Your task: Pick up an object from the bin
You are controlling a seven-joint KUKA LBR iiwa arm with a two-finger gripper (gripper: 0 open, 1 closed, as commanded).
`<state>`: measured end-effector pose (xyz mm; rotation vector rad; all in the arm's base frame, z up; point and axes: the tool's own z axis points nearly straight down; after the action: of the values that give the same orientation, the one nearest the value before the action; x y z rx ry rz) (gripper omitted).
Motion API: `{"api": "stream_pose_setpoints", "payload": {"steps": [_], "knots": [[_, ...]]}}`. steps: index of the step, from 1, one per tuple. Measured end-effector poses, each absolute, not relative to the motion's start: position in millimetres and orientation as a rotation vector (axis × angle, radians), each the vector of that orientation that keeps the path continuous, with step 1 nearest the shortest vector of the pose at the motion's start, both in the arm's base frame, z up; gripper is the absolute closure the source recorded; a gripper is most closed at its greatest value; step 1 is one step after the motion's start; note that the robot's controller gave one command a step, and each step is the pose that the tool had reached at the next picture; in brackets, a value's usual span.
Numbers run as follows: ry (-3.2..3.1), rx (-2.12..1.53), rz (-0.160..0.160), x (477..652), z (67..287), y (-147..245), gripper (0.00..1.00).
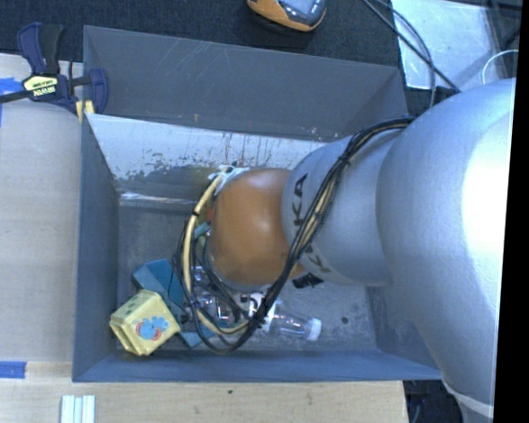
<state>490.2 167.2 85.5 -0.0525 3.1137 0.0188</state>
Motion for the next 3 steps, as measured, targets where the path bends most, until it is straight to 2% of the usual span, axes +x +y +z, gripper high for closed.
{"api": "stream_pose_setpoints", "payload": {"steps": [1, 2, 3], "knots": [[3.107, -0.054, 0.022, 489.7, 84.3, 166.7, 1.0], [3.088, -0.332, 0.024, 503.5, 84.3, 164.3, 1.0], [3.095, -0.288, 0.015, 500.7, 94.2, 165.7, 1.0]]}}
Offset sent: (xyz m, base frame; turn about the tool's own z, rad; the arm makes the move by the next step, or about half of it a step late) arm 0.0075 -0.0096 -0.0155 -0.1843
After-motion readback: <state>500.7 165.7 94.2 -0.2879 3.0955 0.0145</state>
